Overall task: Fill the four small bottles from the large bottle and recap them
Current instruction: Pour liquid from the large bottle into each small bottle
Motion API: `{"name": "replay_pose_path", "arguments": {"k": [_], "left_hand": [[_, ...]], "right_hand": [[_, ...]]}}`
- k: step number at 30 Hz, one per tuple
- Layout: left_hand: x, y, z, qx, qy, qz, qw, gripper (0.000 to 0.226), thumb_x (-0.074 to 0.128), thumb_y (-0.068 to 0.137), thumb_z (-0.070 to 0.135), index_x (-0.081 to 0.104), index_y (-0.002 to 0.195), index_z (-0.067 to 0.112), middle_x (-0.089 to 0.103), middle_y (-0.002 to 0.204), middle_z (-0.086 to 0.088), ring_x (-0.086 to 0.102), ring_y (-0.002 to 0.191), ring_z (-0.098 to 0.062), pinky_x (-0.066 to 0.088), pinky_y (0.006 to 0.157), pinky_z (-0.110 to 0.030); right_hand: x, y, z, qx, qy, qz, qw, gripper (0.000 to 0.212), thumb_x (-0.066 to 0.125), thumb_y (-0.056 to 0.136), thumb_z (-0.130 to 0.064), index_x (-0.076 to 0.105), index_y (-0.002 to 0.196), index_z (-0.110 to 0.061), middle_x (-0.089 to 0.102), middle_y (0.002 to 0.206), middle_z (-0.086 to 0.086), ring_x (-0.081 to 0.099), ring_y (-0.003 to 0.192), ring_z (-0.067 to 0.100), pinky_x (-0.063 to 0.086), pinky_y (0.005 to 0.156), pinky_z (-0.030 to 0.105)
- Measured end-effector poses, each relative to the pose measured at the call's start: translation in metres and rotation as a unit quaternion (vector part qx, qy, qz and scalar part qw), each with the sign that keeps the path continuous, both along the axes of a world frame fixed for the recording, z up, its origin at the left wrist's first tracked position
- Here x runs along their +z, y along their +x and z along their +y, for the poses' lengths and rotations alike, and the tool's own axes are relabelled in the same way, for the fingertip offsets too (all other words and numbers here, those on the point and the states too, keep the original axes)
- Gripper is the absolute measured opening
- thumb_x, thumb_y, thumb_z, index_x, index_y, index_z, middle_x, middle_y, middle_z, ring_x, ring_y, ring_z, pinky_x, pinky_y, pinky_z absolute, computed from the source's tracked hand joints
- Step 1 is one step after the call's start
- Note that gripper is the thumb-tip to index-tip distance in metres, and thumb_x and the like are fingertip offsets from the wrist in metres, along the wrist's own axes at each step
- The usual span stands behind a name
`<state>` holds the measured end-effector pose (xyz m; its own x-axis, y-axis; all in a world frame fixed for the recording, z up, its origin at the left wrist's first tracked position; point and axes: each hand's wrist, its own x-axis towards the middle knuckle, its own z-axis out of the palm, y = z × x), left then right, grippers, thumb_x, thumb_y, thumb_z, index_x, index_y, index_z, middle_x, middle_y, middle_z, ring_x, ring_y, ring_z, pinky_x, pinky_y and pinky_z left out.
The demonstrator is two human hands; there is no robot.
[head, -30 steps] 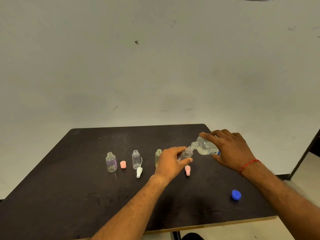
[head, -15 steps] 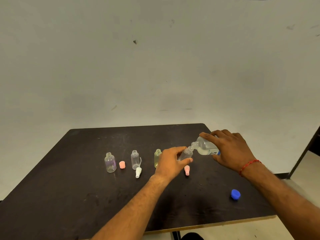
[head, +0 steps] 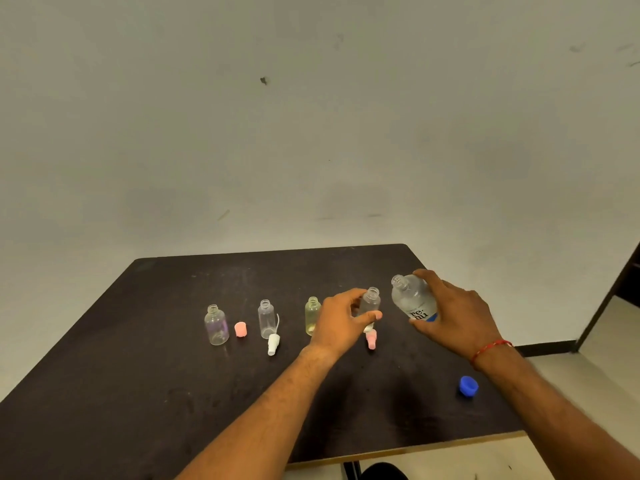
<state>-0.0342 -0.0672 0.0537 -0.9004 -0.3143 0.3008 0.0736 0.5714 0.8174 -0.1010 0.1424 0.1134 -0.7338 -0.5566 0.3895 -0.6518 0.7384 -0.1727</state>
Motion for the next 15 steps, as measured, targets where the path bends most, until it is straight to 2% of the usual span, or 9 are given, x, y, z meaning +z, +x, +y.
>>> {"name": "replay_pose_path", "arguments": {"k": [3, 7, 12, 15], "left_hand": [[-0.007, -0.008, -0.004, 0.016, 0.011, -0.025, 0.999, 0.03, 0.079, 0.087, 0.03, 0.071, 0.116, 0.024, 0.074, 0.104, 0.01, 0.068, 0.097, -0.005, 0.057, 0.091, -0.027], [-0.022, -0.019, -0.007, 0.042, 0.022, -0.061, 0.997, 0.023, 0.077, 0.088, 0.025, 0.064, 0.106, 0.022, 0.073, 0.099, 0.007, 0.069, 0.093, -0.008, 0.057, 0.09, -0.034], [-0.035, -0.035, -0.006, 0.066, 0.016, -0.085, 0.994, 0.023, 0.076, 0.089, 0.023, 0.056, 0.101, 0.024, 0.073, 0.101, 0.001, 0.07, 0.094, -0.017, 0.057, 0.089, -0.039], [-0.038, -0.042, -0.007, 0.075, 0.017, -0.091, 0.993, 0.024, 0.075, 0.089, 0.023, 0.055, 0.103, 0.023, 0.071, 0.1, 0.0, 0.069, 0.092, -0.019, 0.06, 0.083, -0.044]], "right_hand": [[-0.017, -0.002, 0.005, -0.022, -0.097, -0.082, 0.992, 0.079, 0.083, 0.069, -0.042, 0.035, 0.132, -0.036, 0.062, 0.118, -0.004, 0.064, 0.097, 0.021, 0.053, 0.077, 0.031], [-0.039, -0.005, 0.007, -0.042, -0.191, -0.136, 0.971, 0.079, 0.088, 0.064, -0.037, 0.037, 0.123, -0.036, 0.061, 0.118, -0.003, 0.063, 0.098, 0.021, 0.052, 0.081, 0.03], [-0.056, -0.005, 0.003, -0.07, -0.248, -0.176, 0.95, 0.08, 0.089, 0.064, -0.032, 0.038, 0.125, -0.033, 0.059, 0.128, 0.001, 0.062, 0.111, 0.027, 0.054, 0.092, 0.043], [-0.062, -0.005, 0.001, -0.076, -0.26, -0.181, 0.945, 0.079, 0.089, 0.064, -0.033, 0.038, 0.124, -0.033, 0.059, 0.128, 0.001, 0.062, 0.111, 0.027, 0.054, 0.092, 0.044]]}}
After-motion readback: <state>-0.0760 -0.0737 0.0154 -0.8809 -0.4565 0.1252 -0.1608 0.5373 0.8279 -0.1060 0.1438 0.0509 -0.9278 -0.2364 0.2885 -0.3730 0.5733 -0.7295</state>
